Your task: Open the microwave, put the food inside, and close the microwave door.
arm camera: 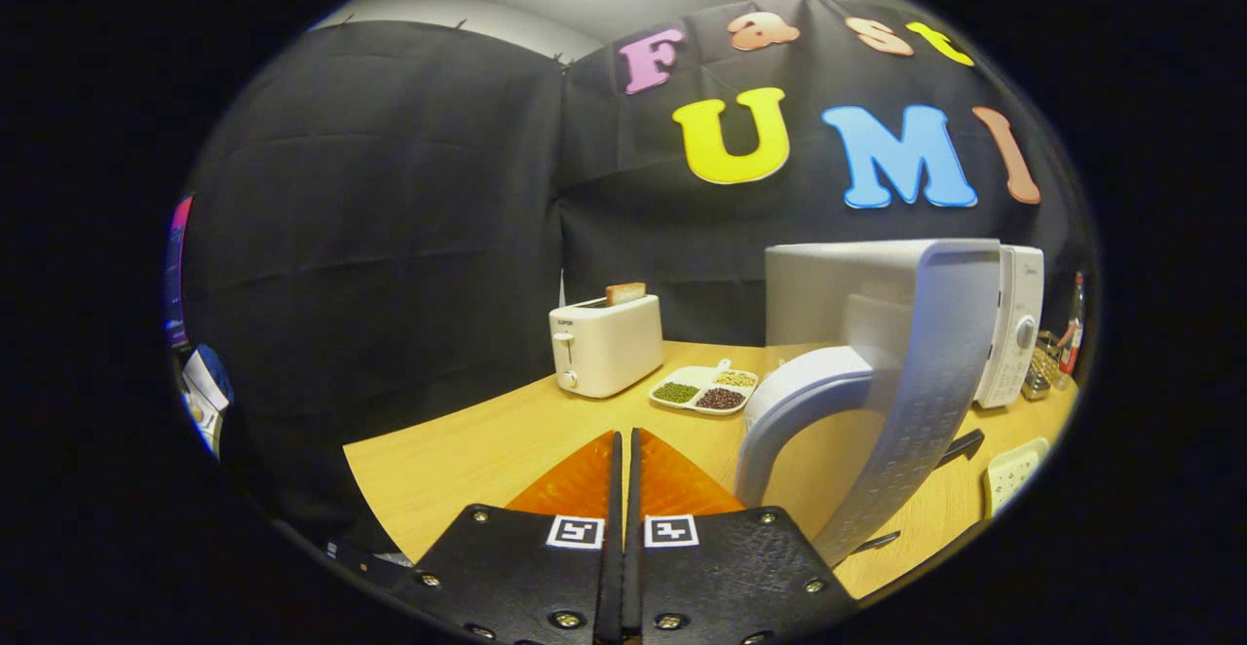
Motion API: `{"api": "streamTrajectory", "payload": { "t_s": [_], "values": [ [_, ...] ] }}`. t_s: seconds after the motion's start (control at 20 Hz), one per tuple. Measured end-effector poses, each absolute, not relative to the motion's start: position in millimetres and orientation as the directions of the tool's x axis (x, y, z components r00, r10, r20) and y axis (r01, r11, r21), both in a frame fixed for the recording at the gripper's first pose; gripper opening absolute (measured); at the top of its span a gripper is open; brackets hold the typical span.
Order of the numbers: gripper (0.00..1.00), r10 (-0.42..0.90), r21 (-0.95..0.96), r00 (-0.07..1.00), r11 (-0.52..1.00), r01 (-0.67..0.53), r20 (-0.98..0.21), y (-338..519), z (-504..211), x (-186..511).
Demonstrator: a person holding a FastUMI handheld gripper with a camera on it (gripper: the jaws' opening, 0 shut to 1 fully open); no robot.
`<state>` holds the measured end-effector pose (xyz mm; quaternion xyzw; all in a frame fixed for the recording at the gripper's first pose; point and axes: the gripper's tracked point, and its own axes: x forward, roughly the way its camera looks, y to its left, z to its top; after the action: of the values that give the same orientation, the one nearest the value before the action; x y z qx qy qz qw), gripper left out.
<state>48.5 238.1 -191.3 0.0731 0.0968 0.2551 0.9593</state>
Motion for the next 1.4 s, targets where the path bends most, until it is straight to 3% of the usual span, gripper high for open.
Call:
{"api": "streamTrajectory", "payload": {
  "t_s": [0.75,1.4],
  "values": [
    [0.01,0.186,0.024,0.973,0.983,-0.184,-0.135,74.7,-189.9,114.3],
    [0.01,-0.031,-0.090,0.993,0.996,0.020,-0.118,-8.8,-196.9,194.4]
  ]
}}
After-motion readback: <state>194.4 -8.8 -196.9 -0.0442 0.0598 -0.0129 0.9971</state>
